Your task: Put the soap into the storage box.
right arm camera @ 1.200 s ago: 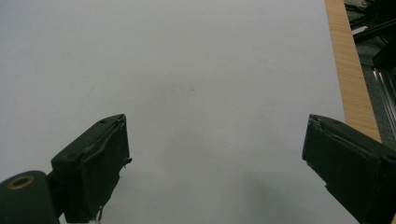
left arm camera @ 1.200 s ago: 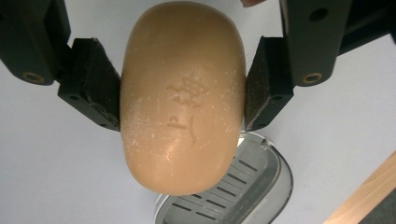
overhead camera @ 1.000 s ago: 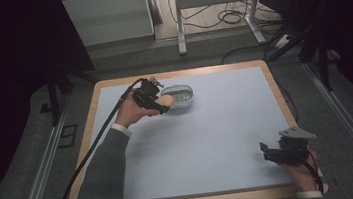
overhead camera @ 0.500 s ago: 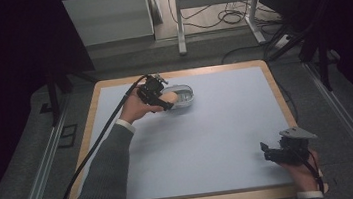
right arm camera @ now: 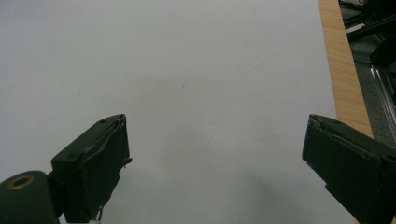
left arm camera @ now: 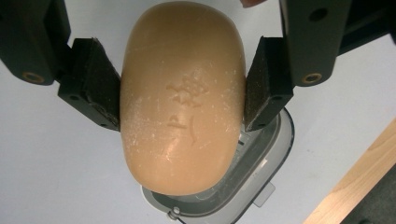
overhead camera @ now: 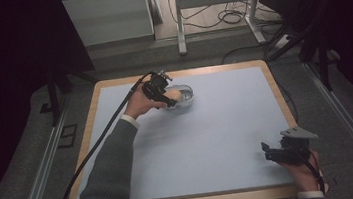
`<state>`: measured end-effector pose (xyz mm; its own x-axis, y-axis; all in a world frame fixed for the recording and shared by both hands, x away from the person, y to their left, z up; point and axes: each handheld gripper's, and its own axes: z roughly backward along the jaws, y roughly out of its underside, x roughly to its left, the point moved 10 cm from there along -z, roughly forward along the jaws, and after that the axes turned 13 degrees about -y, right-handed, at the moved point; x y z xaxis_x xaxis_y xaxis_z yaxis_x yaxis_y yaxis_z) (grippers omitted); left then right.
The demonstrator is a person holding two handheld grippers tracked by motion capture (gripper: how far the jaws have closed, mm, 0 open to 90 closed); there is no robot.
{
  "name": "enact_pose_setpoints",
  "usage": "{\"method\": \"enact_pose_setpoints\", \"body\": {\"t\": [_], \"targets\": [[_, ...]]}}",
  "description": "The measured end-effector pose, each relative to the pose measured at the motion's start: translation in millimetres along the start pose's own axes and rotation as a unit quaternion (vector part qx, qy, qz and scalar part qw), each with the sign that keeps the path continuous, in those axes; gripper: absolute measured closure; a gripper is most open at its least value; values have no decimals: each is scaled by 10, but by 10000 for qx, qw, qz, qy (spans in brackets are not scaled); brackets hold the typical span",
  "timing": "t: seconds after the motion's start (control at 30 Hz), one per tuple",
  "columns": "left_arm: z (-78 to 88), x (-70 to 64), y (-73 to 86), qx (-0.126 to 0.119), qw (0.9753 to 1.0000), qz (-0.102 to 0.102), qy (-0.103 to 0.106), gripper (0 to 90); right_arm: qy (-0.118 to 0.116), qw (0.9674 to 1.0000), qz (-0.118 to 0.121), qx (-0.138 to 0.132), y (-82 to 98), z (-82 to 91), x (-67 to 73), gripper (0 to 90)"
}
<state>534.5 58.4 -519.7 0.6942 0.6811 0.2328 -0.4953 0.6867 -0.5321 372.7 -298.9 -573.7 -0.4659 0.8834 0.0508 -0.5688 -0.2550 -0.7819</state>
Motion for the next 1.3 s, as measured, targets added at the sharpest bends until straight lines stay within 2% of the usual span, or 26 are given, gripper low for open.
{"method": "enact_pose_setpoints", "body": {"t": [0.1,0.4,0.63,0.83,0.97,1.1,1.3], "targets": [[-38,9,-28,-19,10000,-80,46,329,9,10000,1,13,7,0,-11,72],[-198,2,-113,27,9999,-85,138,329,31,10000,5,28,13,0,-23,72],[-313,-5,-181,56,9994,-261,229,329,30,10000,-5,42,24,-9,-29,72],[-398,16,-210,-10,9995,-186,272,319,35,10000,-2,56,34,-9,-36,72],[-281,7,-314,-396,9984,4,409,250,37,10000,-19,72,45,-13,-38,72],[-192,-11,-311,-404,9985,-83,353,221,38,10000,-4,66,41,-7,-33,72],[-50,-62,-239,-428,9988,-73,242,204,36,10000,17,73,40,-7,-23,72]]}}
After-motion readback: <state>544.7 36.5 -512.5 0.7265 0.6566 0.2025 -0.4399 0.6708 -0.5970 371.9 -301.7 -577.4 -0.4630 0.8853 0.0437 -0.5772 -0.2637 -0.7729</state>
